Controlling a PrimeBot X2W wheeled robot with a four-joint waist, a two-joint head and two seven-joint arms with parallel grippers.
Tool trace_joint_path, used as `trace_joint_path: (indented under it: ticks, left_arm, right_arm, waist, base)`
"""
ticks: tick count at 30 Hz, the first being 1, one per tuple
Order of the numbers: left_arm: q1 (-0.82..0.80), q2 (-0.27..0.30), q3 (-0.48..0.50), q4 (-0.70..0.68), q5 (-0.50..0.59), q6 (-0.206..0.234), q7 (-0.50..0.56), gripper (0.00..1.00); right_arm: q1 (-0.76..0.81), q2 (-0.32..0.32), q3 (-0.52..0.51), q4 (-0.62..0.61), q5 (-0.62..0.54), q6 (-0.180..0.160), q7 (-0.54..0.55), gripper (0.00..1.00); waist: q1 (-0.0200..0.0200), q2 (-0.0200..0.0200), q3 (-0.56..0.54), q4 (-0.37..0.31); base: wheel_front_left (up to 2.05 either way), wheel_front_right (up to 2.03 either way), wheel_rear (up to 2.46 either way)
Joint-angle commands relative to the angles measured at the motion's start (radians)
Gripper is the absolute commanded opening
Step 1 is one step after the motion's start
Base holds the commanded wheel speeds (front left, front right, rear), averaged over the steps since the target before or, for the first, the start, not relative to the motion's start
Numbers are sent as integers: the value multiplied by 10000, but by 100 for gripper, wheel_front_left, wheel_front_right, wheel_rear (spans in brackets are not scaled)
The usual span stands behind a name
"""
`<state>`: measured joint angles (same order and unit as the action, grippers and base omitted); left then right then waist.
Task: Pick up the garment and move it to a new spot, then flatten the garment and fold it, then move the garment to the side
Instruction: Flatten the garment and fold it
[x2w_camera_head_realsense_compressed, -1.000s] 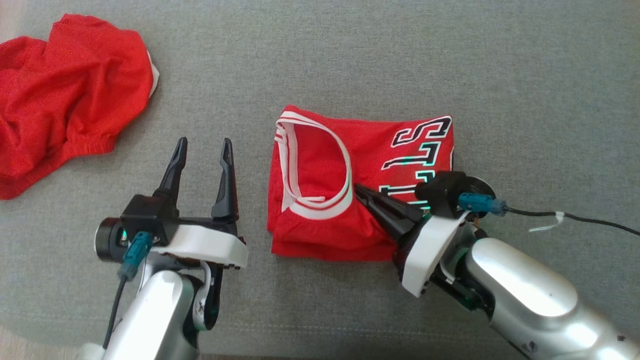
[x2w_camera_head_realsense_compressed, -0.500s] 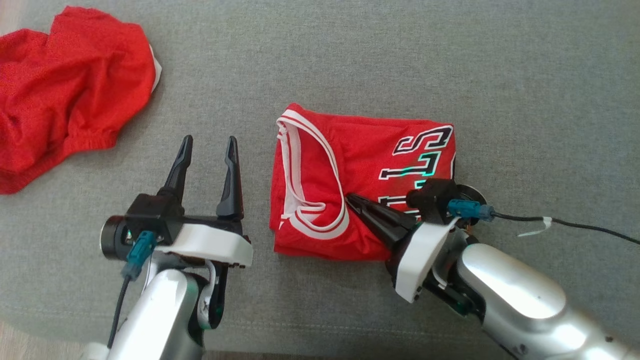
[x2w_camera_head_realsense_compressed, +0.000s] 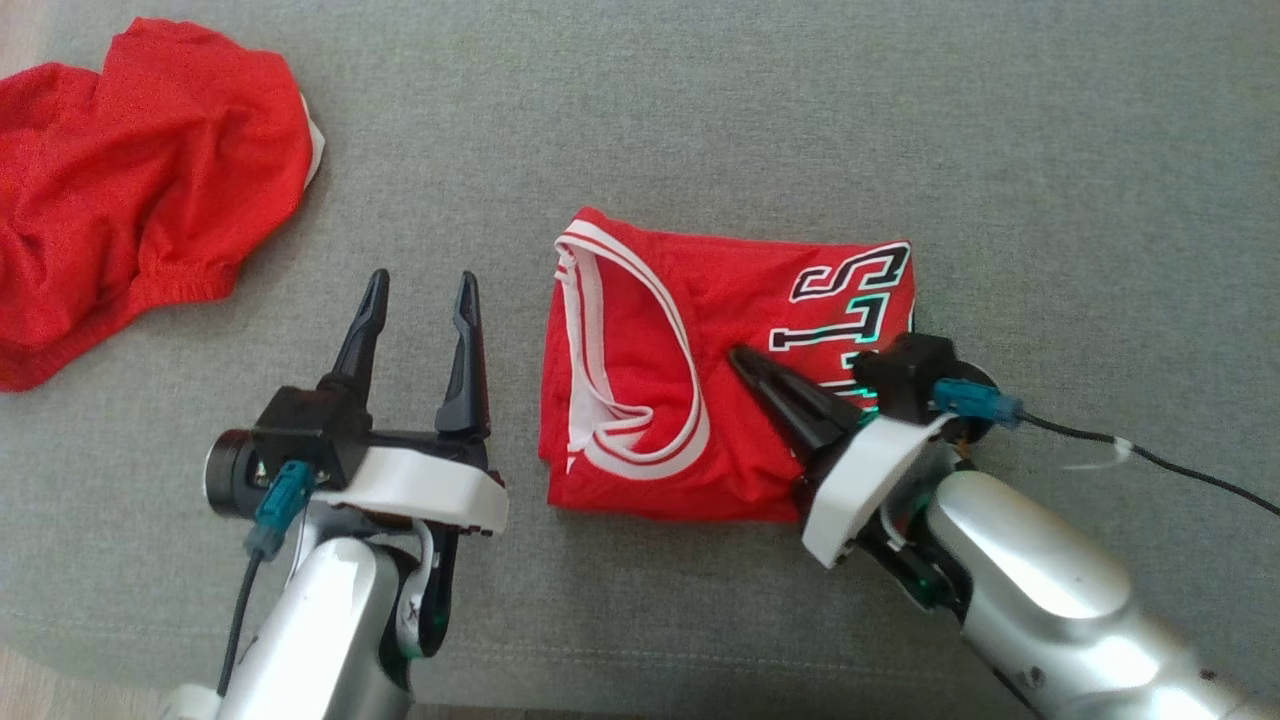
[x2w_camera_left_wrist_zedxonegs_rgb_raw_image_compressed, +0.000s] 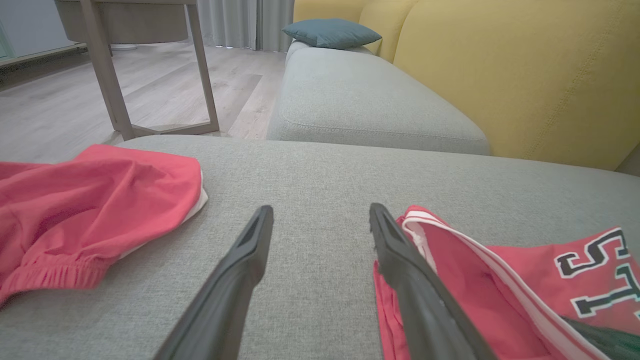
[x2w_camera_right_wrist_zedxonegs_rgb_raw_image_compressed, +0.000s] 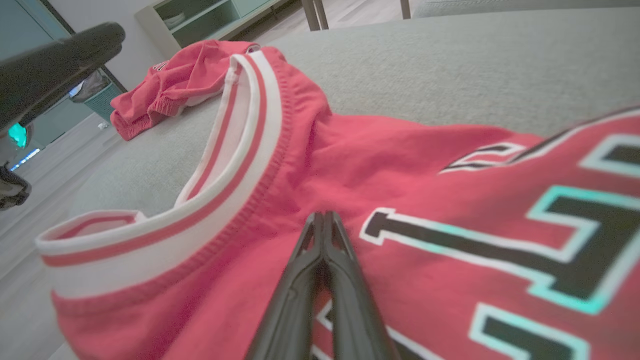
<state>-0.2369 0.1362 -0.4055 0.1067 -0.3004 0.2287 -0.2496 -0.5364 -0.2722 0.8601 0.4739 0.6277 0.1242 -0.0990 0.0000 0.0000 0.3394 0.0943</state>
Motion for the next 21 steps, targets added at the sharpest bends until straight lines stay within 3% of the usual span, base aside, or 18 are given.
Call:
trace_joint_path:
  ticks: [1, 6, 7, 8, 9, 10, 15, 21]
  left_arm:
    - [-130, 86, 417, -254, 116, -2, -122, 100]
    - [-34, 105, 512, -212, 172, -32, -122, 100]
    - [-10, 117, 528, -202, 185, -36, -122, 100]
    - [14, 135, 540, -198, 202, -41, -122, 100]
    - [36, 155, 555, -200, 219, -43, -122, 100]
    - [67, 170, 575, -199, 226, -40, -122, 100]
    - [266, 289, 697, -251, 259, 18, -122, 100]
    - [423, 485, 871, -367, 283, 97, -122, 100]
  right_arm:
    - [320, -66, -129, -299, 6, 65, -184, 0]
    - [837, -323, -667, -961, 142, 65, -499, 0]
    - [956, -385, -873, -1142, 134, 65, -626, 18]
    - [1096, -446, -1115, -1322, 119, 65, -736, 45]
    - [1257, -481, -1438, -1516, 137, 65, -861, 86]
    - [1405, -539, -1809, -1689, 57, 65, -990, 100]
    - [2404, -573, -4365, -2579, -734, 65, -1350, 100]
    - [3627, -77, -7030, -3859, -1882, 65, -1096, 100]
  waist:
    - [0, 0, -31, -38]
    - [0, 0, -199, -191]
    - [0, 0, -246, -227]
    - [0, 0, -292, -264]
    - [0, 0, -334, -304]
    - [0, 0, -390, -344]
    - [0, 0, -638, -571]
    - [0, 0, -851, -800]
  base:
    - [0, 0, 0]
    - [0, 0, 0]
    - [0, 0, 0]
    - [0, 0, 0]
    - [0, 0, 0]
    - [0, 0, 0]
    - [0, 0, 0]
    - [0, 0, 0]
